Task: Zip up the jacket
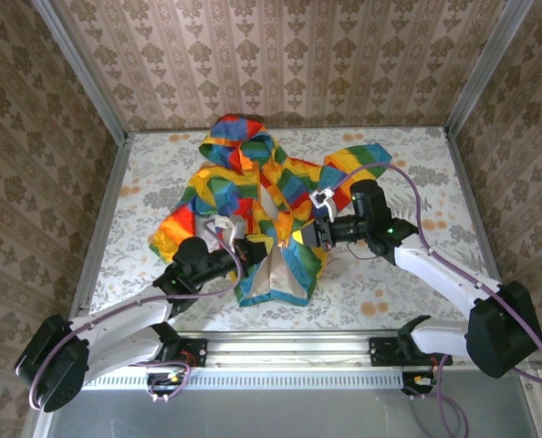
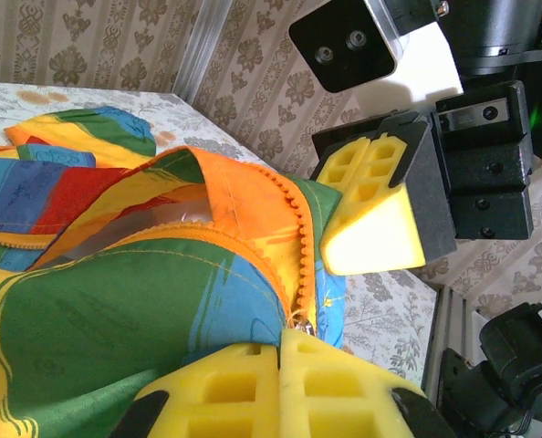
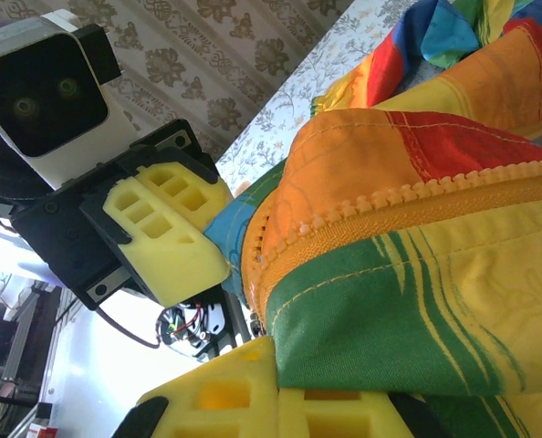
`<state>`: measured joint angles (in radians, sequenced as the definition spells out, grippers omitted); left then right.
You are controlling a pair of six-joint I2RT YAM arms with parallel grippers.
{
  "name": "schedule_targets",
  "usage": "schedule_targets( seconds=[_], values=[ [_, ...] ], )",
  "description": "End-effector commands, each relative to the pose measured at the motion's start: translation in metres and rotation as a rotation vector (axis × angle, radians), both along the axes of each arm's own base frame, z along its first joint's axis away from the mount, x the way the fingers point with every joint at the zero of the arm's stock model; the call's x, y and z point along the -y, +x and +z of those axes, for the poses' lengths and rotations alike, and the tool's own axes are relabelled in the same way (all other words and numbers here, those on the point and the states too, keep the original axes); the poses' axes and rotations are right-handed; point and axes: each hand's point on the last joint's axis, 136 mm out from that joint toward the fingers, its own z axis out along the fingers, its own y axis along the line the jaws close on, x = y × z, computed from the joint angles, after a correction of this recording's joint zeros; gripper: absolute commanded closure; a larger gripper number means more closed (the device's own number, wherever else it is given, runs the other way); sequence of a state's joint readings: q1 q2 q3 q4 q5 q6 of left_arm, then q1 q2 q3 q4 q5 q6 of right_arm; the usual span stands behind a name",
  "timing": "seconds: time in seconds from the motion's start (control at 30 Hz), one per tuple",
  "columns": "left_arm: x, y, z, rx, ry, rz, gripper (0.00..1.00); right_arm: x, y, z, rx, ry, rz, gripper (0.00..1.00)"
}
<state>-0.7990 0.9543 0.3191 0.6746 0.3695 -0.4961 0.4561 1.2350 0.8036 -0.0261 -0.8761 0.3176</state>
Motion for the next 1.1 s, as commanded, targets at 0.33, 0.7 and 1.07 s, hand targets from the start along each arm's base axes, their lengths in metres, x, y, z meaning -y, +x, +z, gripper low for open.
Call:
schedule_targets(
  seconds=[0.33,0.7,1.07],
  values=[
    [0.001,-0.001,0.015,0.055,-0.049,-0.006,1.0,-0.004,-0.003,0.008,0.003,0.041,0.04,1.0],
    [0.003,-0.003,0.01,0.043,-0.04,-0.02,1.0,-0.004,-0.002,0.01,0.005,0.049,0.035,1.0],
    [0.003,-0.008,0.005,0.023,-0.038,-0.046,1.0,-0.005,0.002,0.009,-0.005,0.048,0.02,1.0]
  ],
)
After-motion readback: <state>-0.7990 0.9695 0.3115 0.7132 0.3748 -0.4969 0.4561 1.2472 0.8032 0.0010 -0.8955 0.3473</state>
